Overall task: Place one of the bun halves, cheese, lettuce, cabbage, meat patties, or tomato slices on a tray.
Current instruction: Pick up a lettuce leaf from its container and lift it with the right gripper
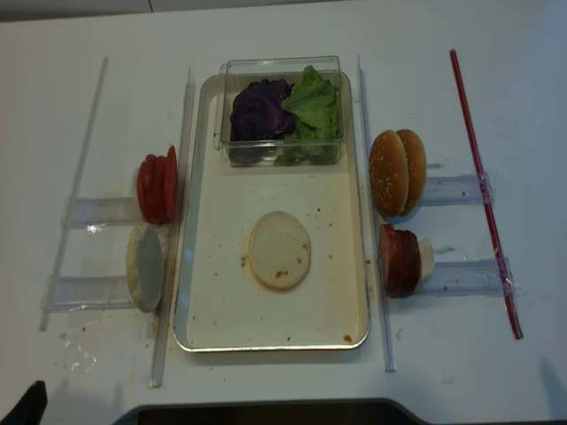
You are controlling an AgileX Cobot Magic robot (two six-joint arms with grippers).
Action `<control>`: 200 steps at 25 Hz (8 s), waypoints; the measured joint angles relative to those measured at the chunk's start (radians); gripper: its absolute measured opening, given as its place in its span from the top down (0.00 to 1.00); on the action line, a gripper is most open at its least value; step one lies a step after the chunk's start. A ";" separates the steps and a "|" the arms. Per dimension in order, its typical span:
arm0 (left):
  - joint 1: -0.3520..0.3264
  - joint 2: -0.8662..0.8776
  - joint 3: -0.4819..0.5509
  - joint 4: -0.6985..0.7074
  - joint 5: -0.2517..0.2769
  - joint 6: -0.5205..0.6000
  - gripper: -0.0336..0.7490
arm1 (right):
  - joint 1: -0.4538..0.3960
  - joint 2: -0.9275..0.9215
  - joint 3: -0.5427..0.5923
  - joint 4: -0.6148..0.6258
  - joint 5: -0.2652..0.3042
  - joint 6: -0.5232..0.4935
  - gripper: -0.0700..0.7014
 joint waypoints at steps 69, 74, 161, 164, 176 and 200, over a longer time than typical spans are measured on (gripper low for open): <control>0.000 0.000 0.000 0.000 0.000 -0.004 0.38 | 0.268 1.326 -1.137 0.055 0.129 -0.265 0.25; 0.000 0.000 0.000 0.000 0.000 -0.004 0.38 | 0.320 1.489 -1.249 0.055 0.129 -0.302 0.25; 0.000 0.000 0.000 0.020 0.000 -0.034 0.38 | 0.379 2.297 -1.571 0.223 -0.023 -1.104 0.29; 0.000 0.000 0.000 0.020 0.000 -0.034 0.38 | 0.379 2.298 -1.571 0.219 -0.031 -1.104 0.29; 0.000 0.000 0.000 0.020 0.000 -0.034 0.38 | 0.379 2.331 -1.571 0.219 -0.029 -1.102 0.29; 0.000 0.000 0.000 0.020 0.000 -0.034 0.38 | 0.379 2.331 -1.571 0.219 -0.023 -1.079 0.84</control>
